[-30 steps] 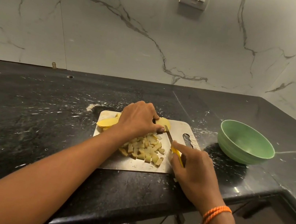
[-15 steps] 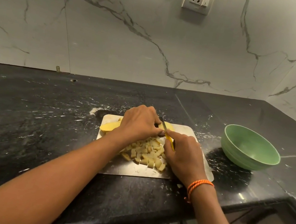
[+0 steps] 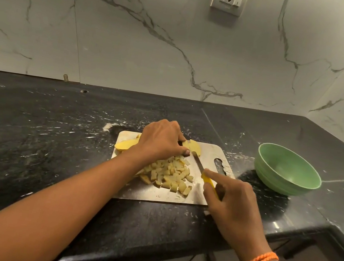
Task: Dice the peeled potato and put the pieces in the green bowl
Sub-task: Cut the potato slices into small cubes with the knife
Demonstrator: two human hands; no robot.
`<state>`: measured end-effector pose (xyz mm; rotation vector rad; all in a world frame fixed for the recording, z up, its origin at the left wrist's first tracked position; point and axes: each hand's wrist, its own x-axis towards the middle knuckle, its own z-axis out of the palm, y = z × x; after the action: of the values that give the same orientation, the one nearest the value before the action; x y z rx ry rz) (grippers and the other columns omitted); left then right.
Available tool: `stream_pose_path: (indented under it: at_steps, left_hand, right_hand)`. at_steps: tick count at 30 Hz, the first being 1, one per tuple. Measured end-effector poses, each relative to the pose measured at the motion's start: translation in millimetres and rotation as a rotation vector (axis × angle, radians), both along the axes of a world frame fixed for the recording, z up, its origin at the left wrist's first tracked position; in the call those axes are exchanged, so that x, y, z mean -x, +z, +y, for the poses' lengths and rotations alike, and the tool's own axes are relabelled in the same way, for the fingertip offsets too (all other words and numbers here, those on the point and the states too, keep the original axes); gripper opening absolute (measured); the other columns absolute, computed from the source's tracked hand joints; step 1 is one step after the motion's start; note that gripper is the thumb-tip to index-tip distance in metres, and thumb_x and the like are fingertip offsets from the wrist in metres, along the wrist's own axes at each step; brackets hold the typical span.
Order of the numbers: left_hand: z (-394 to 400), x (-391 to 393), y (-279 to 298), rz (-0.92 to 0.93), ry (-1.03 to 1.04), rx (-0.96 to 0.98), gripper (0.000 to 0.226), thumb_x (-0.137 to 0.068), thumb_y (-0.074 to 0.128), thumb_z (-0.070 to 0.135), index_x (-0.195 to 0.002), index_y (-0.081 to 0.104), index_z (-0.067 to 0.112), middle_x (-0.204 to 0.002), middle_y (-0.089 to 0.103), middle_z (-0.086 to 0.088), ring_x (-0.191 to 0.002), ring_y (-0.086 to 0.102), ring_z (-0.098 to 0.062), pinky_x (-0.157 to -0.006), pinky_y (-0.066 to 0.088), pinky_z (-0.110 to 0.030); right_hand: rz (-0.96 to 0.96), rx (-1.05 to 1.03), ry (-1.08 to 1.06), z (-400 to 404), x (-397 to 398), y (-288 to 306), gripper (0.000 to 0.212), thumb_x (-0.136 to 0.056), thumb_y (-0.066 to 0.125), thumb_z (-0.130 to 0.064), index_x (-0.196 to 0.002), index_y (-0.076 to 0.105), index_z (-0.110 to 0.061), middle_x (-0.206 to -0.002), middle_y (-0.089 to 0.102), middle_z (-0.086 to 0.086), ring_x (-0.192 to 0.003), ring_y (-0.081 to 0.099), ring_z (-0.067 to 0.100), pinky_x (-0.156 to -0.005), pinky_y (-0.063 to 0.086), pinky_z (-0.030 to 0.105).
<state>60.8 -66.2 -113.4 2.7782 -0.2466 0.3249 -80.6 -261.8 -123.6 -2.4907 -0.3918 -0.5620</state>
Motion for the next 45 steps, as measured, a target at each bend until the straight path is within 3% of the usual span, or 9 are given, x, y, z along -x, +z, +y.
stream_pose_path:
  at_steps: [4, 9, 16, 20, 25, 29, 36, 40, 45]
  left_hand:
    - [1, 0, 3, -0.007, 0.014, 0.039, 0.052, -0.082, 0.08, 0.065, -0.123, 0.079, 0.033, -0.113, 0.079, 0.008, -0.088, 0.067, -0.017, -0.079, 0.06, -0.036]
    - [8, 2, 5, -0.097, 0.04, 0.107, 0.025, -0.092, 0.08, 0.045, -0.112, 0.083, 0.031, -0.107, 0.081, 0.007, -0.083, 0.068, -0.015, -0.07, 0.055, -0.031]
    - [6, 2, 1, -0.08, 0.047, 0.101, 0.022, -0.088, 0.082, 0.049, -0.105, 0.084, 0.035, -0.102, 0.081, 0.01, -0.083, 0.07, -0.015, -0.074, 0.062, -0.034]
    - [2, 4, -1, -0.112, 0.062, 0.071, 0.025, -0.088, 0.081, 0.051, -0.108, 0.084, 0.036, -0.098, 0.081, 0.009, -0.084, 0.071, -0.016, -0.075, 0.063, -0.035]
    - [2, 6, -1, -0.12, 0.085, 0.052, 0.027, -0.089, 0.079, 0.053, -0.109, 0.083, 0.036, -0.094, 0.081, 0.009, -0.079, 0.068, -0.014, -0.071, 0.06, -0.032]
    - [1, 7, -1, -0.119, 0.086, 0.047, 0.029, -0.089, 0.079, 0.055, -0.111, 0.083, 0.035, -0.09, 0.08, 0.009, -0.072, 0.062, -0.012, -0.067, 0.057, -0.03]
    - [1, 8, 0, -0.142, 0.065, 0.055, 0.026, -0.089, 0.081, 0.052, -0.106, 0.084, 0.032, -0.086, 0.08, 0.01, -0.064, 0.06, -0.009, -0.069, 0.061, -0.031]
    - [-4, 11, 0, -0.19, 0.03, 0.044, 0.022, -0.092, 0.079, 0.048, -0.103, 0.085, 0.03, -0.09, 0.081, 0.009, -0.073, 0.068, -0.012, -0.072, 0.06, -0.031]
    - [-8, 12, -2, -0.195, -0.062, 0.087, 0.017, -0.099, 0.073, 0.034, -0.112, 0.082, 0.028, -0.11, 0.079, 0.007, -0.097, 0.072, -0.016, -0.082, 0.06, -0.035]
  right_hand:
    - [-0.092, -0.08, -0.03, 1, -11, 7, 0.036, -0.093, 0.069, -0.02, -0.129, 0.069, -0.021, -0.048, 0.038, -0.013, -0.046, 0.039, 0.009, -0.049, 0.03, 0.018]
    - [-0.1, 0.001, -0.009, 22, -41, 7, 0.033, -0.092, 0.065, -0.021, -0.125, 0.07, -0.023, -0.052, 0.054, -0.004, -0.048, 0.049, 0.017, -0.048, 0.046, 0.039]
    - [-0.028, 0.099, 0.007, 32, -61, -5, 0.032, -0.095, 0.059, -0.028, -0.124, 0.068, -0.021, -0.067, 0.066, 0.005, -0.061, 0.058, 0.028, -0.059, 0.052, 0.044]
    - [-0.013, 0.124, 0.031, 29, -62, -6, 0.031, -0.095, 0.06, -0.027, -0.124, 0.069, -0.02, -0.069, 0.066, 0.007, -0.063, 0.057, 0.028, -0.061, 0.05, 0.042]
    - [0.039, 0.137, 0.059, 24, -61, -5, 0.038, -0.096, 0.06, -0.028, -0.133, 0.066, -0.021, -0.079, 0.07, 0.01, -0.068, 0.044, 0.016, -0.064, 0.043, 0.035]
    - [0.045, 0.108, 0.088, 10, -43, -5, 0.038, -0.096, 0.062, -0.026, -0.133, 0.065, -0.023, -0.059, 0.051, -0.013, -0.056, 0.042, 0.007, -0.058, 0.043, 0.032]
    - [0.022, -0.077, 0.105, -21, -18, -4, 0.038, -0.095, 0.068, -0.025, -0.133, 0.065, -0.026, -0.051, 0.045, -0.011, -0.048, 0.039, 0.007, -0.05, 0.033, 0.02]
    - [-0.08, -0.126, -0.009, -27, -38, 0, 0.033, -0.093, 0.071, -0.018, -0.126, 0.07, -0.021, -0.05, 0.04, -0.01, -0.047, 0.034, 0.009, -0.049, 0.032, 0.022]
    - [-0.048, 0.044, -0.103, -20, -54, -7, 0.037, -0.094, 0.066, -0.03, -0.131, 0.067, -0.027, -0.066, 0.061, -0.008, -0.063, 0.056, 0.017, -0.061, 0.05, 0.036]
